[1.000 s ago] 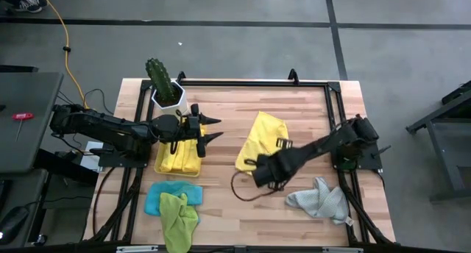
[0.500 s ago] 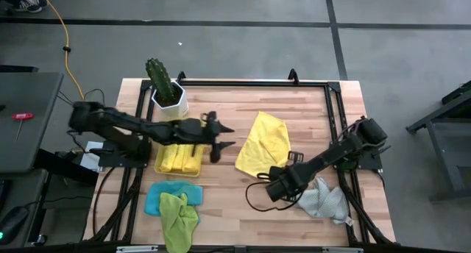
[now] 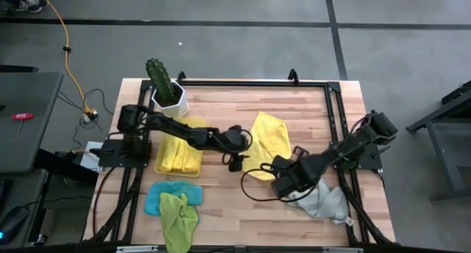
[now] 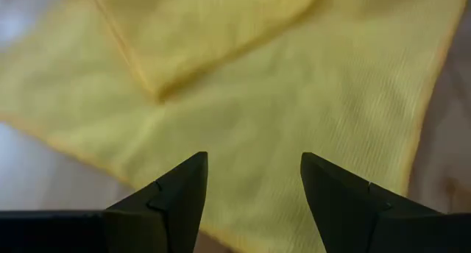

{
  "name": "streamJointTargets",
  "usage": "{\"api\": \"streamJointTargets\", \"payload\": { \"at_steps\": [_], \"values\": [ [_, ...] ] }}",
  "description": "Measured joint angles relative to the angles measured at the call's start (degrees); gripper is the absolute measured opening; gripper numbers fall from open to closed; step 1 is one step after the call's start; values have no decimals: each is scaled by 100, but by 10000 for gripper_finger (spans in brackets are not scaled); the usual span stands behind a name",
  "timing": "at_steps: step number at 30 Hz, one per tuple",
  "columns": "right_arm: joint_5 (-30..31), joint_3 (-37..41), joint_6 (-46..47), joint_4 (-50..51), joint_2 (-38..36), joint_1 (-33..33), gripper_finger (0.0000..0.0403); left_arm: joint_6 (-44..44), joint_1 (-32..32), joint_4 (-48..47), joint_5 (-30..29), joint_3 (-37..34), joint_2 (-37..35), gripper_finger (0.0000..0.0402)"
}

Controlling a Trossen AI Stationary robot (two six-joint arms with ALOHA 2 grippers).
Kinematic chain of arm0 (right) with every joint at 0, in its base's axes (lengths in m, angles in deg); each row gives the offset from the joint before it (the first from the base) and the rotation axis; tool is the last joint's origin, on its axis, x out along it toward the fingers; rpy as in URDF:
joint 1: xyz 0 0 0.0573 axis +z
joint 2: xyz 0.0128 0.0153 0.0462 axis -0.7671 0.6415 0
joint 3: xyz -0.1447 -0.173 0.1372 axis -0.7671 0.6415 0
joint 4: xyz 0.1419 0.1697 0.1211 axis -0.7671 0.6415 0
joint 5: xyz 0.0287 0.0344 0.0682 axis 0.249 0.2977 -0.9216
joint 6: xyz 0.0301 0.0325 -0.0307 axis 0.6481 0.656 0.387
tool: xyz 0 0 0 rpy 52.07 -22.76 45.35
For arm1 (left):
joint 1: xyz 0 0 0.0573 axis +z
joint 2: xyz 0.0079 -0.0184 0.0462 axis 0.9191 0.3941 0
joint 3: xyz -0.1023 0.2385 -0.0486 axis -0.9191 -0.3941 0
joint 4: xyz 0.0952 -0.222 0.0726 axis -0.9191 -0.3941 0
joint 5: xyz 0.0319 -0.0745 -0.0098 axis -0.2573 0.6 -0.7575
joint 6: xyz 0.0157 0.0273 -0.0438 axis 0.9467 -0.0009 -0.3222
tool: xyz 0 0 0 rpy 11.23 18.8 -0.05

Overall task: Fold microfiber towels
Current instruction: Fold the yellow microfiber towel

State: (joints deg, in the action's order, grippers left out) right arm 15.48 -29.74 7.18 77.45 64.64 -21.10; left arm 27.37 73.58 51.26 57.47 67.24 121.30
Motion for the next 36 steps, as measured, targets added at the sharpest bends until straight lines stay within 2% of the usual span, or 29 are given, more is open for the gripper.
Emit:
{"api": "streamJointTargets", "payload": {
  "at_steps": [12,20,24,31,33,36],
  "values": [
    [251,0,1127,-44,187,178,0,-7,4,-817,151,62,229,198],
    [-540,0,2111,-48,653,828,8,-4,0,-862,141,59,225,157],
    [-837,0,2519,-75,798,1118,44,-4,0,-878,122,57,225,141],
    [-1729,0,2630,-93,872,1346,147,-4,0,-903,103,55,229,127],
    [-1627,0,2624,145,798,1349,168,-4,0,-896,103,53,229,127],
    [-633,0,2616,545,659,1342,185,-4,0,-894,100,51,231,127]
  ]
}}
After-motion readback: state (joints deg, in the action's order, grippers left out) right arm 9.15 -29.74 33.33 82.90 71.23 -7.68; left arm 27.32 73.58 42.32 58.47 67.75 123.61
